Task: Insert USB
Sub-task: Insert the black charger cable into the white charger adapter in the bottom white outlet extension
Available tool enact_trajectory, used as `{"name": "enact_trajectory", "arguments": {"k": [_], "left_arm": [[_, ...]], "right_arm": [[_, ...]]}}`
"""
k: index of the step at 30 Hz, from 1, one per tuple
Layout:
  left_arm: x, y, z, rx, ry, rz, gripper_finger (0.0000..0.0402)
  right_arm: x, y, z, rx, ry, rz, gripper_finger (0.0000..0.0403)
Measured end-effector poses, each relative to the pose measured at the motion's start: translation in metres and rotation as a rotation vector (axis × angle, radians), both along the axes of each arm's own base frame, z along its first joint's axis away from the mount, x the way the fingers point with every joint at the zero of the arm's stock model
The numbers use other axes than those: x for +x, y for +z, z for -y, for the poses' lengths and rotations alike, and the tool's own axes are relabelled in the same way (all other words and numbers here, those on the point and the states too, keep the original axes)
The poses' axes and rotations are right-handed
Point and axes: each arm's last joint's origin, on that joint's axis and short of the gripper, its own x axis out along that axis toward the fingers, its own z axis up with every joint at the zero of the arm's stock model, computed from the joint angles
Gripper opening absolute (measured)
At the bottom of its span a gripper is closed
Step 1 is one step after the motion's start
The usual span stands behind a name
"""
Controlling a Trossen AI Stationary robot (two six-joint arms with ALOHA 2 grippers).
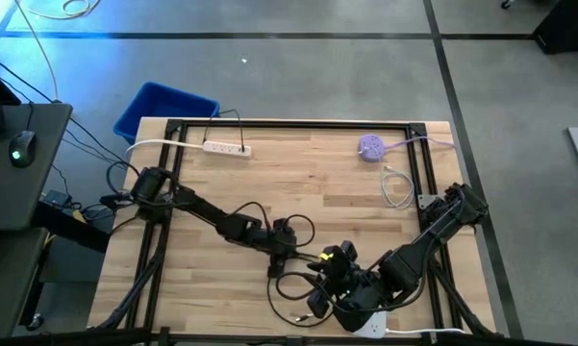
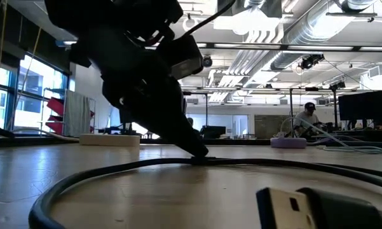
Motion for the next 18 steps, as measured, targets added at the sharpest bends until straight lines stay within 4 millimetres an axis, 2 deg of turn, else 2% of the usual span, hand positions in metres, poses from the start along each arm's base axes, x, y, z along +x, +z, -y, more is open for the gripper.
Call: {"name": "enact_trajectory", "arguments": {"k": [6,9,15,18], "left_arm": [[-0.005,0.022,0.004,0.061,-0.055,0.060,0.0039],[-0.004,0.026,0.004,0.092,-0.061,0.088,0.0068],[-0.002,0.005,-0.001,0.038,-0.032,0.003,0.0129],[-0.002,-0.008,-0.002,0.026,0.013,-0.044,0.0136]], "right_arm": [[-0.001,0.000,0.001,-0.006,-0.005,-0.005,0.0104],[-0.001,0.000,0.001,-0.006,-0.005,-0.004,0.0104],[-0.001,0.000,0.001,-0.006,-0.005,-0.005,0.0104],[-0.001,0.000,0.001,-0.005,-0.006,-0.004,0.0104]]}}
